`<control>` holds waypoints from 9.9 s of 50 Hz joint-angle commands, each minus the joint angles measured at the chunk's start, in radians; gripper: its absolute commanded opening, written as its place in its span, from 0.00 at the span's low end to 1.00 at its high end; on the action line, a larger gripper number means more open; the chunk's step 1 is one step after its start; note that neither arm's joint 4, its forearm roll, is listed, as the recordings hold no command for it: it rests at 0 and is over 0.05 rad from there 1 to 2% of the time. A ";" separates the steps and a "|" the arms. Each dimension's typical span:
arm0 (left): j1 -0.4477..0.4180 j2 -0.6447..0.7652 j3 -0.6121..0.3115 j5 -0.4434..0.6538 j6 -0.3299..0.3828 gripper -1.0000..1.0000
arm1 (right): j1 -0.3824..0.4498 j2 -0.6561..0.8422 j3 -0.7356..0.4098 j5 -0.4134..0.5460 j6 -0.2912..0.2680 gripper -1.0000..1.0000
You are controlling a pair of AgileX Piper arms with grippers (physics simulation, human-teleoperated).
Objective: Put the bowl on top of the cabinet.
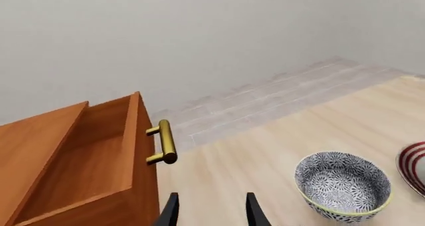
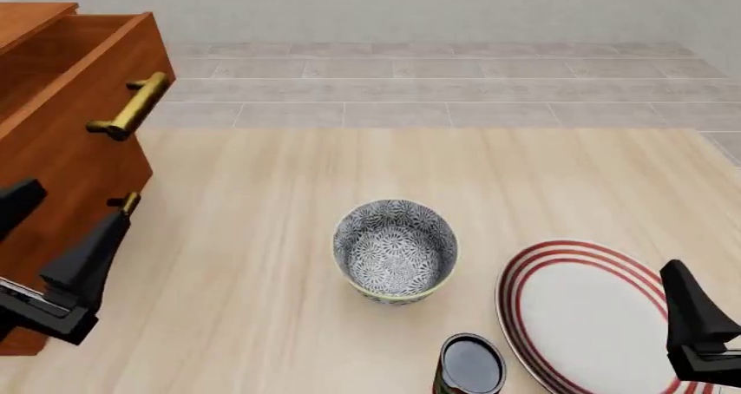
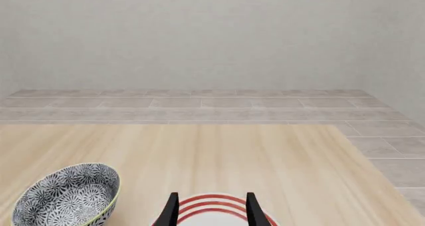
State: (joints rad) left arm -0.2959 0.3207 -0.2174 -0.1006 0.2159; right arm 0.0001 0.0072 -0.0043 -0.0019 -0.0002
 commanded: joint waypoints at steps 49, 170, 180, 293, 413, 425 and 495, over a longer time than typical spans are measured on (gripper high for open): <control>-0.204 0.761 -0.348 -0.026 0.005 1.00 | 0.000 0.000 0.000 0.000 0.000 1.00; -0.344 1.447 -0.624 -0.199 -0.054 1.00 | 0.000 0.000 0.000 0.000 0.000 1.00; -0.337 1.484 -0.634 -0.219 -0.053 1.00 | 0.000 0.000 0.000 0.000 0.000 1.00; -0.289 1.355 -0.602 -0.184 -0.021 0.00 | 0.000 0.000 0.000 0.000 0.000 1.00; 0.054 0.292 -0.834 0.435 -0.273 0.00 | 0.000 0.000 0.000 0.000 0.000 1.00; 0.229 0.342 -0.899 0.463 -0.394 0.00 | 0.000 0.000 0.000 0.000 0.000 1.00; 0.829 0.541 -1.111 0.580 -0.678 0.00 | 0.000 0.000 0.000 0.000 0.000 1.00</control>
State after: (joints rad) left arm 0.4493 0.8435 -1.2926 0.4465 -0.4702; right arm 0.0000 0.0072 -0.0043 -0.0019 -0.0002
